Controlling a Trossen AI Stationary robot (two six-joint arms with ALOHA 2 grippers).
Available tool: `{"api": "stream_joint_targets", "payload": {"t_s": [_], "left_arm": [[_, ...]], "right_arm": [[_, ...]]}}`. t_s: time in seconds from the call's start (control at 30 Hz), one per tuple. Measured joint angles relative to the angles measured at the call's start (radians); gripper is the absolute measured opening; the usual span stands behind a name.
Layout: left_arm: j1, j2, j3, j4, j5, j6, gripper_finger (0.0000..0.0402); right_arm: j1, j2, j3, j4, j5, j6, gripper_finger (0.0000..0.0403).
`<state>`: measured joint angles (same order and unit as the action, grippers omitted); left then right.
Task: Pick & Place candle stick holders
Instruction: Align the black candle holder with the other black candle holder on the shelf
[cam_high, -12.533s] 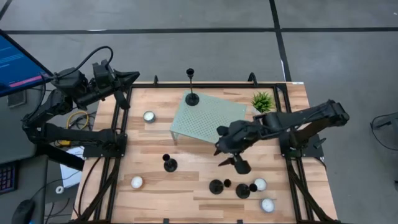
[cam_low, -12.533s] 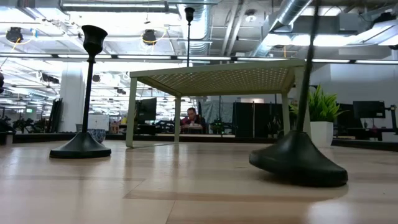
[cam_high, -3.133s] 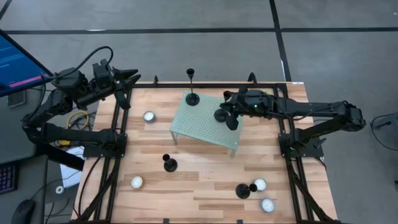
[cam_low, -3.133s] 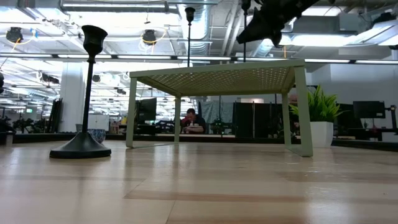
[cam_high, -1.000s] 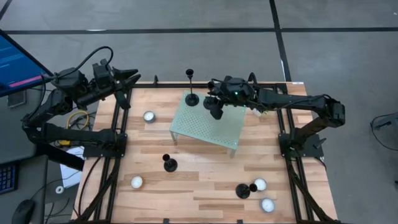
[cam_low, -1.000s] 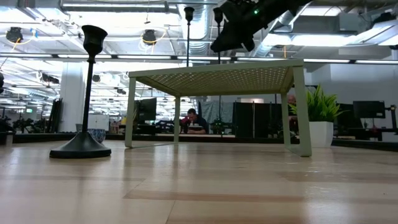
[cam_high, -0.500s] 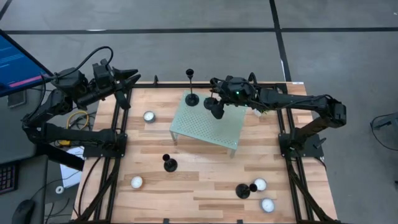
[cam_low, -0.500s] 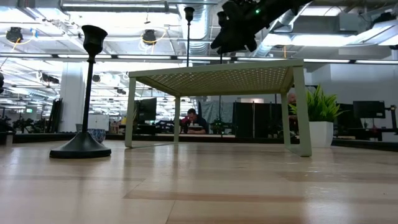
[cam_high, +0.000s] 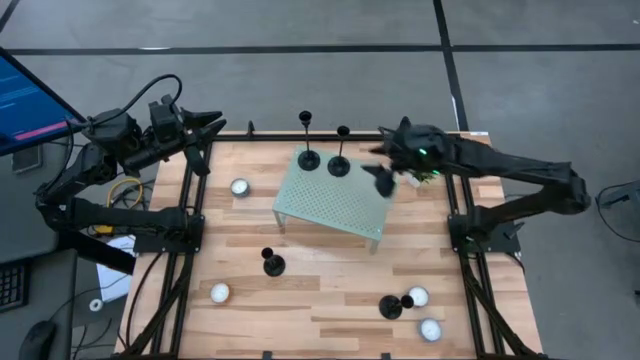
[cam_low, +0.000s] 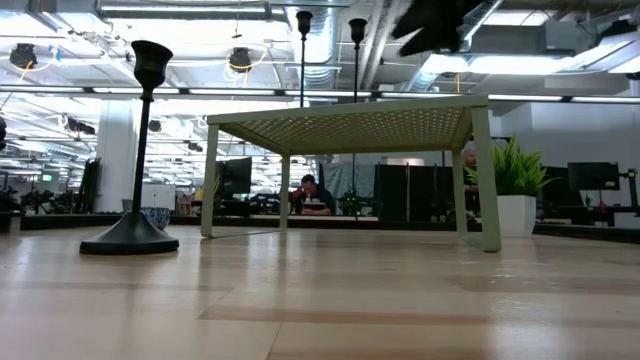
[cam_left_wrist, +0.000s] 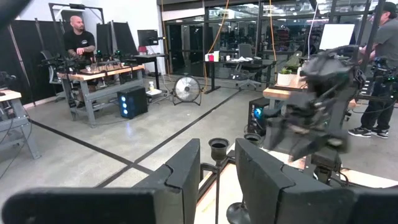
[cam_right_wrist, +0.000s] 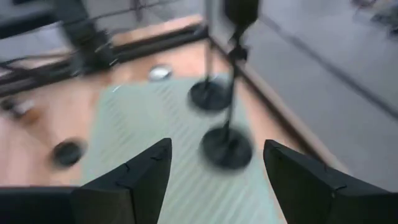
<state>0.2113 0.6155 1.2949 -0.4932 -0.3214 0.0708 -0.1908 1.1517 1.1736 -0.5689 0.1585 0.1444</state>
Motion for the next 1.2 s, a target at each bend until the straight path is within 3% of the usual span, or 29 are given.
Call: {"api": "stream_joint_targets", "payload": {"t_s": [0.13,0.27,0.4,0.6,0.73,0.97,1.2], "left_arm": [[0.0,0.0,0.0,0.0,0.0,0.0,0.0102],[0.0,0.0,0.0,0.0,0.0,0.0,0.0102],[0.0,0.0,0.0,0.0,0.0,0.0,0.0102],[0.0,0.0,0.0,0.0,0.0,0.0,0.0102],[0.0,0.0,0.0,0.0,0.0,0.0,0.0102],[0.0,0.0,0.0,0.0,0.0,0.0,0.0102],[0.0,0.001,0.0,0.0,0.0,-0.001,0.0102]], "right_arm": [[0.144,-0.093,0.002,-0.244,0.002,0.16,0.0244],[0.356,-0.106,-0.002,-0.512,0.036,0.406,0.0244],[0.597,-0.105,-0.047,-0.603,0.065,0.691,0.0244],[0.938,-0.096,-0.118,-0.58,0.155,1.111,0.0244],[1.085,-0.029,-0.168,-0.501,0.199,1.279,0.0244],[1.208,0.136,-0.201,-0.388,0.289,1.454,0.0245],[1.283,0.273,-0.202,-0.234,0.346,1.466,0.0245]]}}
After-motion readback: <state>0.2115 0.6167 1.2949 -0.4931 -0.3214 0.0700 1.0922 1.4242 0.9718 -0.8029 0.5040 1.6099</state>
